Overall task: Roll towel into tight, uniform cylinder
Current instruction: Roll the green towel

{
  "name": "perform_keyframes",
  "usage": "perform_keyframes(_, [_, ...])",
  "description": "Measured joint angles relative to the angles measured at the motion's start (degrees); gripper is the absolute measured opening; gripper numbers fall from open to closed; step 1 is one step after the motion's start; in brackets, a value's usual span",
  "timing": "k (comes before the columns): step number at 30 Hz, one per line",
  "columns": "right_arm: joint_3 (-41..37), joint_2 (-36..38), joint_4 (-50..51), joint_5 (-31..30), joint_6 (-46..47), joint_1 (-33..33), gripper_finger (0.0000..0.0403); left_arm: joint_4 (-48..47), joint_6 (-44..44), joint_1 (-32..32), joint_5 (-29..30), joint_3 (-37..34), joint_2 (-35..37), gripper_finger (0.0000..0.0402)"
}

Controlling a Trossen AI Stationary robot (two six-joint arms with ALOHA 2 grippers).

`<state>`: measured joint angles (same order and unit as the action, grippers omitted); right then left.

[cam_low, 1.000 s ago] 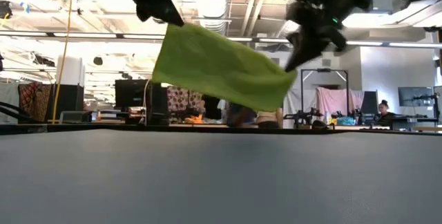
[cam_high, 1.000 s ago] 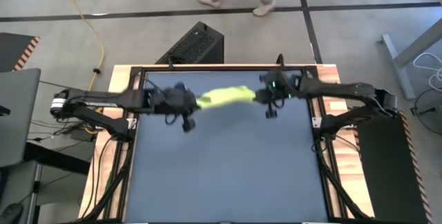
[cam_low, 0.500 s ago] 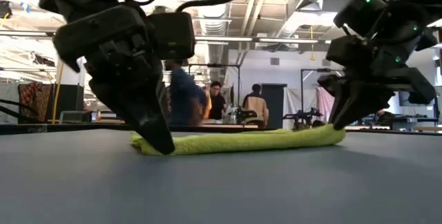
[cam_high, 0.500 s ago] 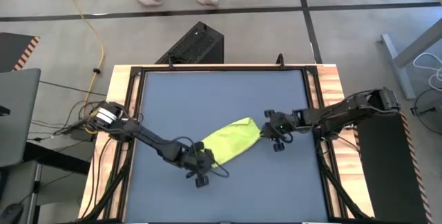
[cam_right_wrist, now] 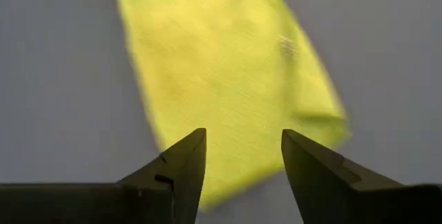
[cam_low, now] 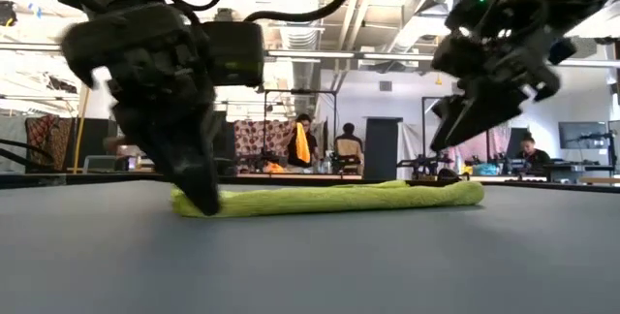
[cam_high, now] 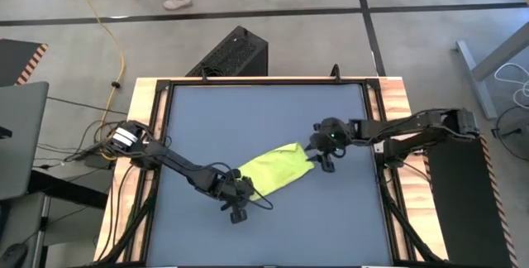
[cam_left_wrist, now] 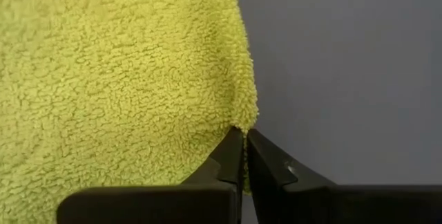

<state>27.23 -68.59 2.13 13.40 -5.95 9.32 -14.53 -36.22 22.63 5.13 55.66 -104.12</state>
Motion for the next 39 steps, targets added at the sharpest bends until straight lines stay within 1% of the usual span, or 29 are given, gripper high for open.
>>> perform_keyframes(4, [-0.6,-4.2,-6.3,0.0,-1.7,3.2,0.0206,-5.7,1.0,-1.1,-0.8,-0.4,4.8,0.0036])
perform_keyframes(8, [-0.6,-8.4,-13.2,0.1,-4.9,4.3,0.0196,-11.9,1.2,-3.2,-0.1,-0.2,12.8,0.0086])
perform_keyframes(11, [-0.4,-10.4,-14.8,2.3,-4.8,4.4,0.0192,-16.0,0.5,-4.5,-0.4,-0.2,18.4,0.0123])
perform_keyframes(14, [-0.4,-11.4,-14.0,4.0,-4.1,4.2,0.0188,-19.8,-0.8,-5.4,-0.8,-0.2,23.6,0.0152])
perform_keyframes(15, [-0.4,-11.4,-13.5,3.9,-4.2,4.2,0.0187,-19.7,-1.4,-5.7,0.3,-0.2,25.0,0.0160])
perform_keyframes(16, [-0.4,-11.4,-13.3,3.7,-4.5,4.2,0.0185,-18.6,-2.4,-5.8,3.1,-0.4,25.9,0.0166])
perform_keyframes(18, [-0.4,-11.3,-13.7,2.3,-5.5,4.4,0.0181,-13.7,-3.8,-5.9,11.4,-0.5,26.3,0.0171])
perform_keyframes(19, [-0.4,-11.3,-13.5,1.8,-6.2,4.7,0.0178,-9.5,-3.2,-6.0,14.8,-0.5,25.4,0.0172])
perform_keyframes(20, [-0.4,-11.3,-13.6,1.7,-6.5,5.1,0.0174,-4.6,-1.7,-6.4,16.9,-0.4,23.8,0.0171])
perform_keyframes(21, [-0.4,-11.4,-13.8,1.7,-6.9,5.6,0.0170,-0.2,0.1,-6.9,17.6,-0.4,21.7,0.0170])
perform_keyframes(25, [-0.4,-11.4,-13.2,1.7,-7.0,6.3,0.0144,14.8,3.6,-9.0,17.2,0.7,9.6,0.0158])
perform_keyframes(28, [-0.4,-11.4,-12.3,1.7,-7.0,6.1,0.0120,21.4,7.9,-11.1,15.9,4.9,1.2,0.0147])
perform_keyframes(31, [-0.4,-11.8,-11.6,1.7,-7.0,5.6,0.0104,21.8,12.5,-13.5,10.6,11.5,-6.1,0.0139])
perform_keyframes(34, [-0.4,-13.1,-11.6,1.7,-7.0,5.5,0.0097,18.8,16.3,-15.5,4.1,18.9,-12.0,0.0135])
perform_keyframes(36, [-0.4,-14.6,-12.1,1.7,-7.0,5.2,0.0096,15.1,17.5,-16.4,2.4,23.8,-15.0,0.0135])
perform_keyframes(39, [-0.4,-16.9,-12.4,1.8,-7.0,4.9,0.0095,9.0,18.7,-17.1,2.0,30.3,-18.8,0.0134])
